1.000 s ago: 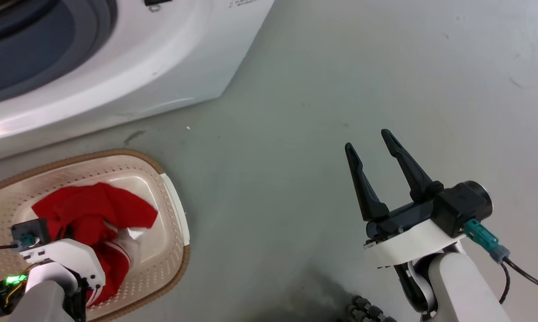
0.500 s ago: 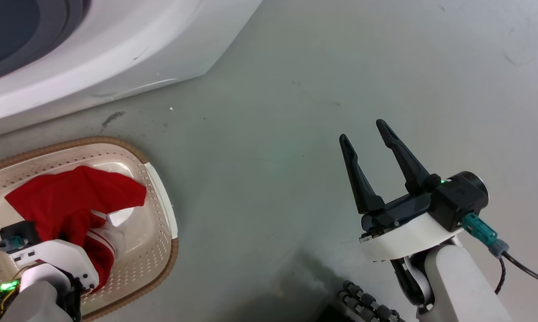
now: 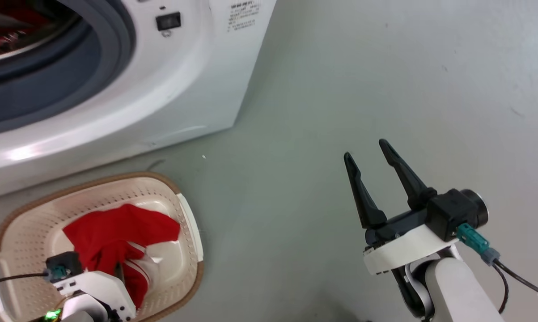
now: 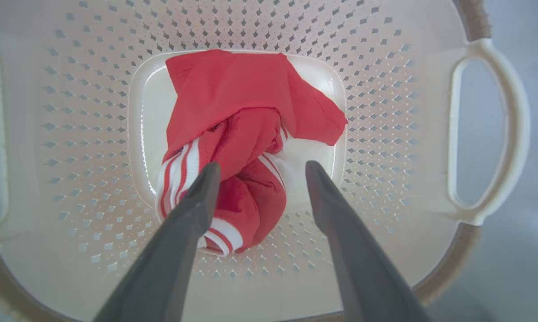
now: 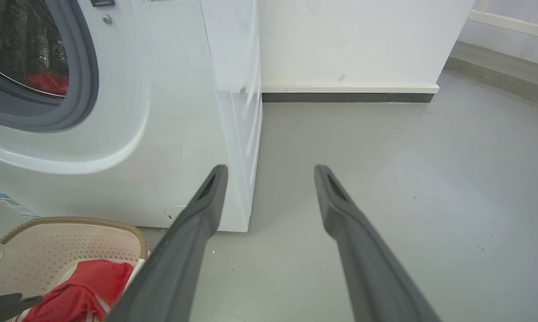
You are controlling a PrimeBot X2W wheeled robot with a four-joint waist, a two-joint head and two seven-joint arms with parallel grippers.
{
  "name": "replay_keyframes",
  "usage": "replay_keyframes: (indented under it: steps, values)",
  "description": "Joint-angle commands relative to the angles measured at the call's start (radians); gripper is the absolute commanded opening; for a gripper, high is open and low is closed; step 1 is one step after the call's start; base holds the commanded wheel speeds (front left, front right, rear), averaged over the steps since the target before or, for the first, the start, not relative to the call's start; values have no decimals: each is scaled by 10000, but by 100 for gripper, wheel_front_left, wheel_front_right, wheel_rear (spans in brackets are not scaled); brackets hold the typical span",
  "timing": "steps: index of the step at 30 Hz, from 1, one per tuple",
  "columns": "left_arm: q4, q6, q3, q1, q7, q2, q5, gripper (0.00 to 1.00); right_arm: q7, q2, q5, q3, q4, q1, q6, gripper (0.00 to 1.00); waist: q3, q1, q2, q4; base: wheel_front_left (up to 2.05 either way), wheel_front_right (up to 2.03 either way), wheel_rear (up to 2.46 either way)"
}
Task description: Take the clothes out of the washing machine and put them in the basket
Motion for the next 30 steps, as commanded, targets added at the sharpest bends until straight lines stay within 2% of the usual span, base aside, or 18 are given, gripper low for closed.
replay_keyframes:
  steps: [1, 7, 19, 30]
  values:
    - [21, -49, 6, 154, -90, -113, -15, 100, -16, 3, -109, -74, 91, 174, -8, 100, -927, -1, 0, 499, 0, 0, 0]
    - [-599, 13, 92, 374, -239, -347, 108, 100, 175, 3, -375, -433, 235, 617, -8, 100, -1930, -1, 0, 1170, 0, 0, 0]
    - [-4060, 459, 976, 1685, -231, -896, 1328, 100, 657, 3, -675, -999, -60, 1338, -8, 100, -3080, -1, 0, 2204, 0, 0, 0]
    - [-7903, 621, 1749, 2404, -233, -1128, 2831, 100, 965, 5, -813, -1209, -396, 1718, -8, 100, -3616, -1, 0, 2579, 0, 0, 0]
